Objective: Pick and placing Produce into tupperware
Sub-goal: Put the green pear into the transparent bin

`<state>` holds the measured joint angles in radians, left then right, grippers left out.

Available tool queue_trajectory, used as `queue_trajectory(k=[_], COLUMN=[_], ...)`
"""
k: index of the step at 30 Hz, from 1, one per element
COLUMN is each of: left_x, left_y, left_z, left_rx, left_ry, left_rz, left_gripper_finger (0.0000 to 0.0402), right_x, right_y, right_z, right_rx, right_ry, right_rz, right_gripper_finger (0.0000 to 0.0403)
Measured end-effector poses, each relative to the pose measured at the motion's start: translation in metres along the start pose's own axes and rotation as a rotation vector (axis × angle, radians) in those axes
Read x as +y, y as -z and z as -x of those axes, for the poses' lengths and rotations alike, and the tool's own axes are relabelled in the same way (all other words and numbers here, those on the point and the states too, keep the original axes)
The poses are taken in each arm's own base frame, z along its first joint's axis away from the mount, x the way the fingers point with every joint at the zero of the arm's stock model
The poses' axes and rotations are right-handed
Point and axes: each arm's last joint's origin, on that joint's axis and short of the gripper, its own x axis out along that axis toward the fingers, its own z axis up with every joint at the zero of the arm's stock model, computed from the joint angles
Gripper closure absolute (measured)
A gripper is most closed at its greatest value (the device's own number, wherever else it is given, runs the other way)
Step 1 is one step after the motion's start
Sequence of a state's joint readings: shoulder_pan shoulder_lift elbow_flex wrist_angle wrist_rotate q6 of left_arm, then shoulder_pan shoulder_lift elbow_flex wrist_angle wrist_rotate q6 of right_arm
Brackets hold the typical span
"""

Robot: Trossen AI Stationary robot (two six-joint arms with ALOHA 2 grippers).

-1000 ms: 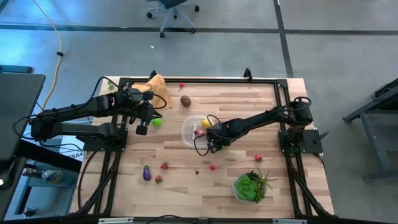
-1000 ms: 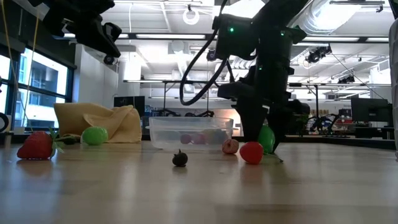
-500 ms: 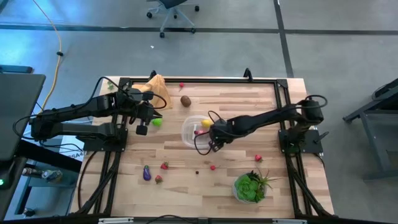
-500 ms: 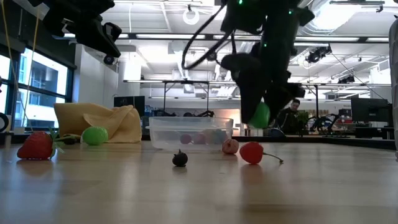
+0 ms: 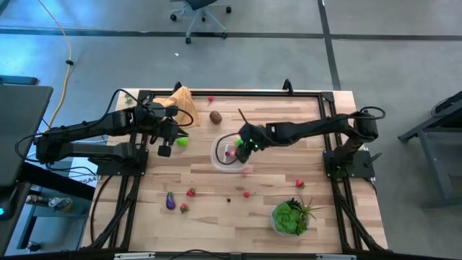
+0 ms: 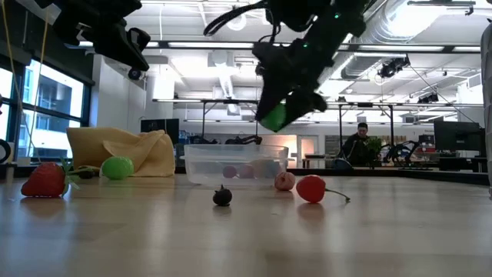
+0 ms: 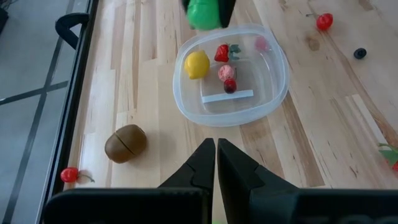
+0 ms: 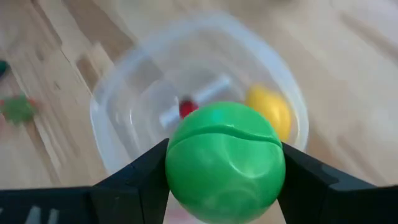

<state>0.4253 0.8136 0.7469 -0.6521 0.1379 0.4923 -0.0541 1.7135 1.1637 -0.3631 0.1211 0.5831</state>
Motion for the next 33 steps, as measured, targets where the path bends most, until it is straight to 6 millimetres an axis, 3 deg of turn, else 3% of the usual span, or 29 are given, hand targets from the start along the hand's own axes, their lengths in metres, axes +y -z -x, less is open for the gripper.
queue_trajectory(k=[10,23,33], left_x=[0.0,0.0,0.0], left_y=[0.0,0.0,0.0], left_z=[0.0,0.0,0.0], left_rx=[-0.001,0.0,0.0], left_ry=[-0.001,0.0,0.0], left_rz=[0.0,0.001,0.001], left_gripper_finger=[0.0392,0.0392,0.0392], right_x=[-0.022,-0.015,-0.009], right_y=[-0.018,-0.014,-0.009], right_z=[-0.032,-0.063,-0.065], right_rx=[-0.012,0.062,0.072], right_ry=[-0.023,-0.004,-0.01], right_rz=[0.169,0.324,0.368], right_gripper_finger=[0.0187,0.0187,0.0176])
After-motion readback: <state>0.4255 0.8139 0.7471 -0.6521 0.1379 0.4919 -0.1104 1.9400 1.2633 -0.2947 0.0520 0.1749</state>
